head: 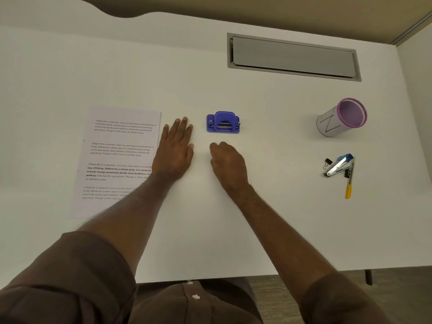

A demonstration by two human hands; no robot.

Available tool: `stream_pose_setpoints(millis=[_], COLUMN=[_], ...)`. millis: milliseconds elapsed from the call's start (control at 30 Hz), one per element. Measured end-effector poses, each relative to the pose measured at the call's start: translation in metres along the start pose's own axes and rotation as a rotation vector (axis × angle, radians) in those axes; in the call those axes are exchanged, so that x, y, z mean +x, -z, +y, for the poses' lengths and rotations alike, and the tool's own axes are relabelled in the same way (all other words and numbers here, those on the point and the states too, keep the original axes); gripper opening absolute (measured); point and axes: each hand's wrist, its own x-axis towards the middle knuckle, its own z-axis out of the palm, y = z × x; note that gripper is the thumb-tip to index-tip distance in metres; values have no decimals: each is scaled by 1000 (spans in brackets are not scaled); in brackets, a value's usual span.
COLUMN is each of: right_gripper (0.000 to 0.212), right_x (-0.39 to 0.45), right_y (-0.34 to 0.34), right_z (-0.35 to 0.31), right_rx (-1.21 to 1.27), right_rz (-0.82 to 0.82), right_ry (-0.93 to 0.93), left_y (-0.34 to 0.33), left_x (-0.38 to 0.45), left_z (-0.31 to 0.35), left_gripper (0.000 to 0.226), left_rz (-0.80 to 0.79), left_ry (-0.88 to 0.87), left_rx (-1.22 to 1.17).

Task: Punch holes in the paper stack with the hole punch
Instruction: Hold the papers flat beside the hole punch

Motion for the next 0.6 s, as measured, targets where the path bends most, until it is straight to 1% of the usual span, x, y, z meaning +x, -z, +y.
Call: stream_pose_setpoints(millis=[33, 67, 100, 133, 167, 200, 267, 367, 500, 600], right_gripper=[13, 21, 29, 35, 40, 44, 46, 45, 46, 49], right_x=[2, 5, 7, 9, 9, 8, 7, 9, 15, 20], right_y=[1, 4, 9, 13, 18, 22, 30, 40, 69, 103], right_z=[0, 2, 5, 10, 15, 20, 26, 38, 63, 95], right_rx=[136, 320, 566, 833, 1074, 1282, 1559, 1720, 1761, 1693], right_rz=[98, 143, 141, 126, 120, 118, 131, 164, 221, 301], right_ry=[-175, -384, -585, -745, -852, -909, -945, -962, -940, -872], left_y=[0, 0, 0, 0, 0, 0, 0, 1, 1, 0], left_x=[0, 0, 0, 1, 1, 0, 1, 0, -1, -1], left_z=[0, -1, -1, -1, -1, -1, -1, -1, -1, -2], left_gripper=[57, 58, 58, 58, 59, 59, 58, 58, 57, 58], left_rz=[-5, -10, -15, -19, -21, -23, -26, -24, -18, 4], left_ry=[5, 9, 11, 10, 8, 7, 8, 12, 2, -15], left_rx=[0, 2, 4, 5, 6, 6, 7, 2, 5, 2])
